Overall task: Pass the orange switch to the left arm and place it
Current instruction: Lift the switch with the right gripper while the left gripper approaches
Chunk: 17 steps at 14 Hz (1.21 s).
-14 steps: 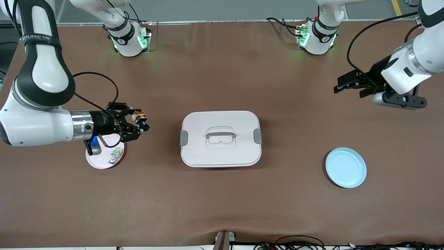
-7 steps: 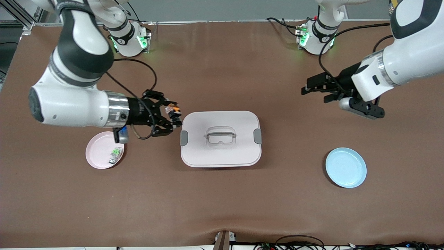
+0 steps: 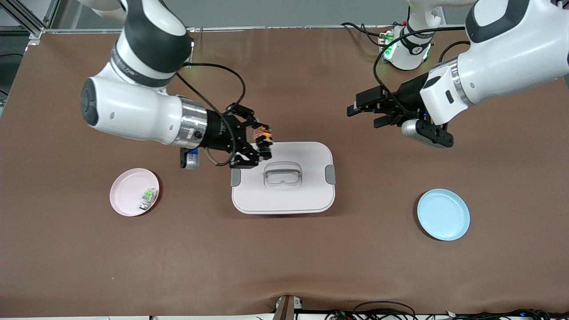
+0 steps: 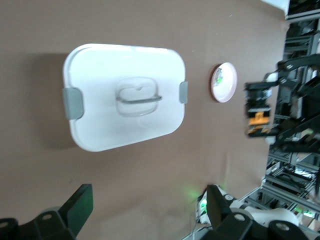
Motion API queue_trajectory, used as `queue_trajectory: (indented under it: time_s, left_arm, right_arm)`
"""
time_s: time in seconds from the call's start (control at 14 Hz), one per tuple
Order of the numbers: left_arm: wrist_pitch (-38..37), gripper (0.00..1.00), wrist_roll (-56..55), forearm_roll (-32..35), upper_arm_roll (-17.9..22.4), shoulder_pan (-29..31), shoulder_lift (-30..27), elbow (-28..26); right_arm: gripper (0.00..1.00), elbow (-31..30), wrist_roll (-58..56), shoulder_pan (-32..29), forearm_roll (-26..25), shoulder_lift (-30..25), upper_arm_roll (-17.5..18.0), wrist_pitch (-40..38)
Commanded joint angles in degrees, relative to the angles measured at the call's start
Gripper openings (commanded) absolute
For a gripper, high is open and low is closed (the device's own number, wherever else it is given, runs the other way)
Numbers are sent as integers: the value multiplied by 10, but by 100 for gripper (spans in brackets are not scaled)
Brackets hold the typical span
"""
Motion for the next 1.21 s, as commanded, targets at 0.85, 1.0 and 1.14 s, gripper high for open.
queue_trajectory:
  time_s: [0.85,1.0,1.14]
  left_arm:
    - [80,79,-19,-62,-7,-40,29,13]
    - [81,75,-18,-58,-6,-45,31,13]
    - [90,72,-16,-53,-6,-46,36,13]
  right_arm:
    - [0,79,122,87,9,56,-7,104]
    - [0,82,133,94,9,56,-8,104]
    - [0,83,141,101,9,56,-9,108]
